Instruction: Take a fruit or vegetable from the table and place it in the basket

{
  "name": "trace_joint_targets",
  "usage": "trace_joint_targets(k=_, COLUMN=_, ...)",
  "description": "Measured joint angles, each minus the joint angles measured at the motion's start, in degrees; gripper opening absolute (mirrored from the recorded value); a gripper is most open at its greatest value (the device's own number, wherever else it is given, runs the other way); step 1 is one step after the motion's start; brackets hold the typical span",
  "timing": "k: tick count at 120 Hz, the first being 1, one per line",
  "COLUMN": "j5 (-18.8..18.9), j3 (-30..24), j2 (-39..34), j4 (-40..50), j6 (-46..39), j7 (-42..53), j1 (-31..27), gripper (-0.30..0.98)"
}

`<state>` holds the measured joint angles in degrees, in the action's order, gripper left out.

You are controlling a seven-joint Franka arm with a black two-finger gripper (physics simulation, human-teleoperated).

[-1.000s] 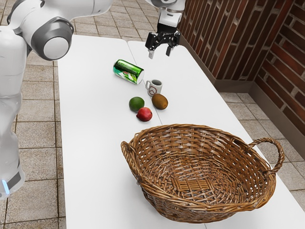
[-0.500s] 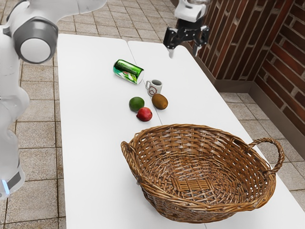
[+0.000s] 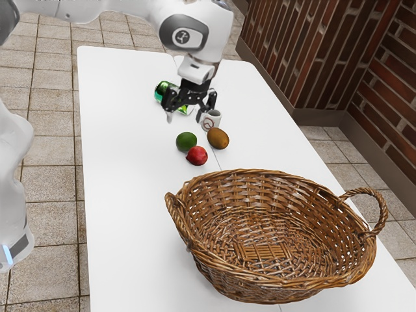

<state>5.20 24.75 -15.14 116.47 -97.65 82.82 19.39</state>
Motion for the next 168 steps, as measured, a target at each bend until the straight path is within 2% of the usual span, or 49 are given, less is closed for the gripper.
trace_joint_targets(k=19, j5=-0.1, j3=0.3, j2=0.0, j4=3.3, j6=-2.8, j7=-0.7, j1=2.3, gripper=0.69)
trace_joint_targets(k=44, j5=-0.1, j3=0.3, j2=0.0, j4=5.9, j6=-5.4, j7=-1.5, j1=2.6, gripper=0.69)
trace_joint_targets(k=82, j5=0.6, j3=2.5, j2=2.1, j4=6.1, j6=-9.1, j7=-2.3, j1=2.0, gripper=0.69)
trace_joint_targets(k=168, j5=-0.1, j3=2.8, j2=7.2, j4=6.0, j6=-14.1, j7=-3.1, j1=2.9, gripper=0.71)
